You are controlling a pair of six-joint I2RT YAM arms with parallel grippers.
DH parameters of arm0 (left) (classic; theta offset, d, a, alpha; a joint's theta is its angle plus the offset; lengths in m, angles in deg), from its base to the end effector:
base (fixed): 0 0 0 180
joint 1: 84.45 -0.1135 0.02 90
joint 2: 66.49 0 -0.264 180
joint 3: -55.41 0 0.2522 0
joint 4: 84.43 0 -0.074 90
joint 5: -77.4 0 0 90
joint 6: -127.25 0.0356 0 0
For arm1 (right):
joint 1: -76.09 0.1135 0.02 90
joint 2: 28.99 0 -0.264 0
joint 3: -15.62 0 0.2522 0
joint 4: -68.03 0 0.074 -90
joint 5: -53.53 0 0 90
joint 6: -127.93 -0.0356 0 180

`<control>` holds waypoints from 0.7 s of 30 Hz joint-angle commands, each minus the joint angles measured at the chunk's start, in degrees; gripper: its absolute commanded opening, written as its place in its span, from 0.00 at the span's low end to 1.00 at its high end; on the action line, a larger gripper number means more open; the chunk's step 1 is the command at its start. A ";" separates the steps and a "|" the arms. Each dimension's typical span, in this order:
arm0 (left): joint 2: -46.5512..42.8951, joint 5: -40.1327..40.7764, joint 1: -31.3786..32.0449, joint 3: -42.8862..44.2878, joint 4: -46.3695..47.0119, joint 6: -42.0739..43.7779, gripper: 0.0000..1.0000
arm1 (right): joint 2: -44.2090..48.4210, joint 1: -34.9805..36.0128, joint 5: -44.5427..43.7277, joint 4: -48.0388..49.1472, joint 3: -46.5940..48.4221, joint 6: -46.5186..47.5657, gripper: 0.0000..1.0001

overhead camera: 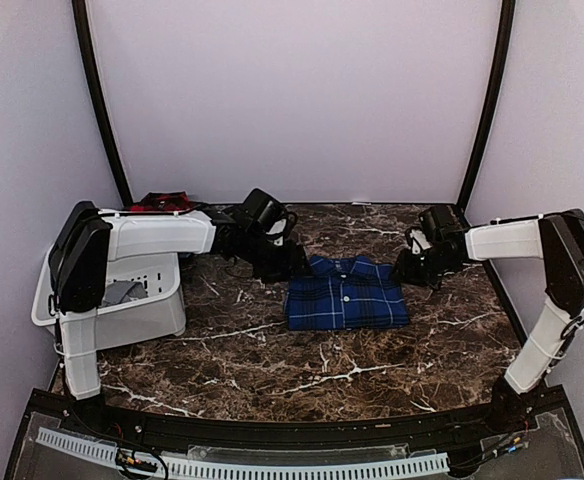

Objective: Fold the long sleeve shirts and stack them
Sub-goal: Place the square-folded shirt at the center of the board, then move the square-folded shirt to the center of the board.

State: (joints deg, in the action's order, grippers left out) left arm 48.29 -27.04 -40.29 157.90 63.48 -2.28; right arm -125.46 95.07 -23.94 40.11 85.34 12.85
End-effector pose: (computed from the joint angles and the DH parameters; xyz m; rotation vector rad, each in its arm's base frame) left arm 0.3199 -0.3231 0.2236 0.2382 2.5362 -0.9537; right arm 0.3170 0.1172 0.1736 0.0474 2.5925 0.5733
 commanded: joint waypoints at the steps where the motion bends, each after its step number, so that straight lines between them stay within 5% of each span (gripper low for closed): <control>1: -1.21 3.55 -2.86 -0.18 -2.34 1.41 0.61 | 0.88 -0.92 -2.90 -2.33 0.66 2.52 0.46; 10: -2.50 0.00 -3.12 -1.44 1.56 1.17 0.34 | 7.66 7.21 -7.46 -4.37 3.37 -0.40 0.52; 21: -2.20 4.86 -3.79 -1.26 3.00 -0.57 0.32 | -1.83 19.38 -4.54 3.22 4.03 -6.16 0.45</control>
State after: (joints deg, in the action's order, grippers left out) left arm 48.69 -24.31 -43.45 157.29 65.67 -2.06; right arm -123.82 112.87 -29.29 39.85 89.15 9.29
